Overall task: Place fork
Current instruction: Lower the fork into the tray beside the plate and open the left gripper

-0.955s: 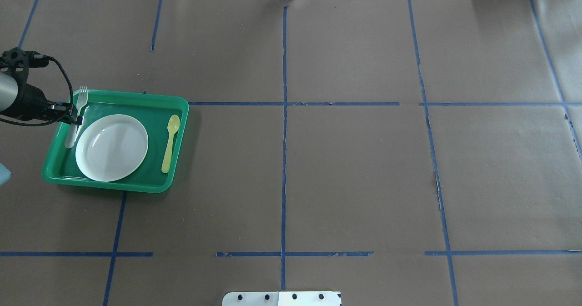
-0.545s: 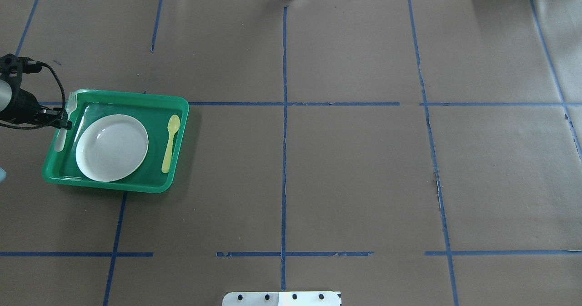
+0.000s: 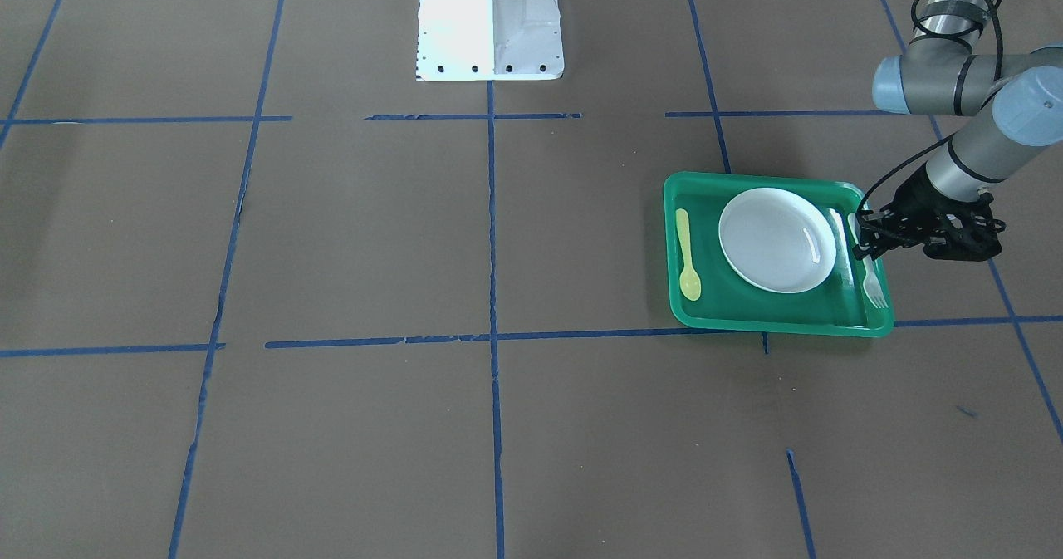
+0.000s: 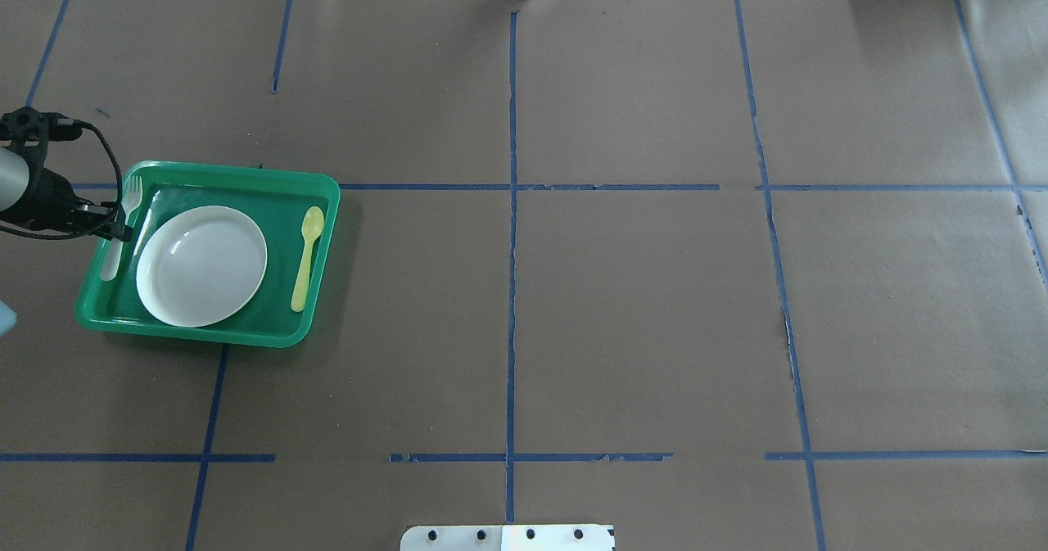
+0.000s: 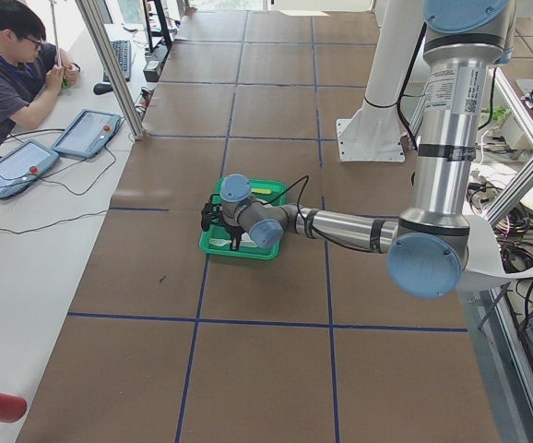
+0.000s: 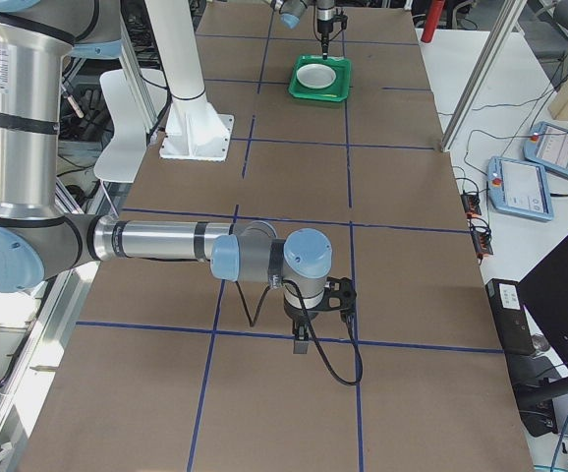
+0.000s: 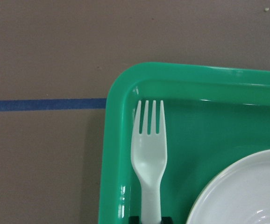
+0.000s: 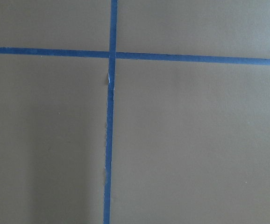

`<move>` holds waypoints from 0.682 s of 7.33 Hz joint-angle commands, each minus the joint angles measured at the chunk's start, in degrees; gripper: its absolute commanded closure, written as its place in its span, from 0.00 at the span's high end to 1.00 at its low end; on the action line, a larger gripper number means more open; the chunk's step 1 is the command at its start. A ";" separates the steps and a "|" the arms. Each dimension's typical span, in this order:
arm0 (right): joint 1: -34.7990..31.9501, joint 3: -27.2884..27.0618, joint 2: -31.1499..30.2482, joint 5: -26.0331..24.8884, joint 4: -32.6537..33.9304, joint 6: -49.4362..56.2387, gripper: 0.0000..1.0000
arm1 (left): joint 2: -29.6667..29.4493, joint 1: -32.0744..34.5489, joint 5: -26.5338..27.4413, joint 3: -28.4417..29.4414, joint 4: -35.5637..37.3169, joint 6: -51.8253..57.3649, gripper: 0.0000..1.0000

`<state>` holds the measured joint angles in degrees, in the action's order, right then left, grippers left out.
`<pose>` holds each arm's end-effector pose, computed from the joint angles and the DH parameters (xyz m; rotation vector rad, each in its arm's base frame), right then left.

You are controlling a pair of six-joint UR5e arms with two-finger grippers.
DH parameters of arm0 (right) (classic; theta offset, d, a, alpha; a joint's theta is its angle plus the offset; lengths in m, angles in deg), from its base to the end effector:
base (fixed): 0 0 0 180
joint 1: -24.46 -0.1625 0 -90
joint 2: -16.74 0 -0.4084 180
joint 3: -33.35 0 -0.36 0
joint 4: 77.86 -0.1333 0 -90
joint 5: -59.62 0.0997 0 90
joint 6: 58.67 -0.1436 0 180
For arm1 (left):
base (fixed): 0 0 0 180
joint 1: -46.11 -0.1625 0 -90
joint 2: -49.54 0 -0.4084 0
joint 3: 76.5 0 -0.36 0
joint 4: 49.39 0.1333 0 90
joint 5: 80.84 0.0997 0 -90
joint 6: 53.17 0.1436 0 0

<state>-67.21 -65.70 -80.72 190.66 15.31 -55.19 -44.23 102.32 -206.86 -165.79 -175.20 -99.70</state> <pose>0.0508 -0.4022 0.6685 0.0058 -0.7167 -0.0204 0.2580 -0.4733 0.5787 0.1112 0.8826 0.0057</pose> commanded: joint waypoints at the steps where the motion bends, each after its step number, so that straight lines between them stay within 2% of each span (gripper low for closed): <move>1: 0.00 0.00 0.00 0.00 0.00 0.04 1.00 | -0.01 -0.84 0.07 -0.01 -0.14 0.13 0.79; 2: 0.00 0.00 0.00 0.00 0.00 0.04 1.00 | 0.17 -0.84 0.07 -0.01 0.03 0.30 1.00; 5: 0.00 0.00 0.00 0.00 0.00 0.04 1.00 | 0.96 0.12 0.07 -1.40 1.00 0.65 1.00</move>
<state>-67.21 -65.70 -80.73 190.66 15.31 -55.15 -43.62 101.89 -206.83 -166.46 -174.64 -99.47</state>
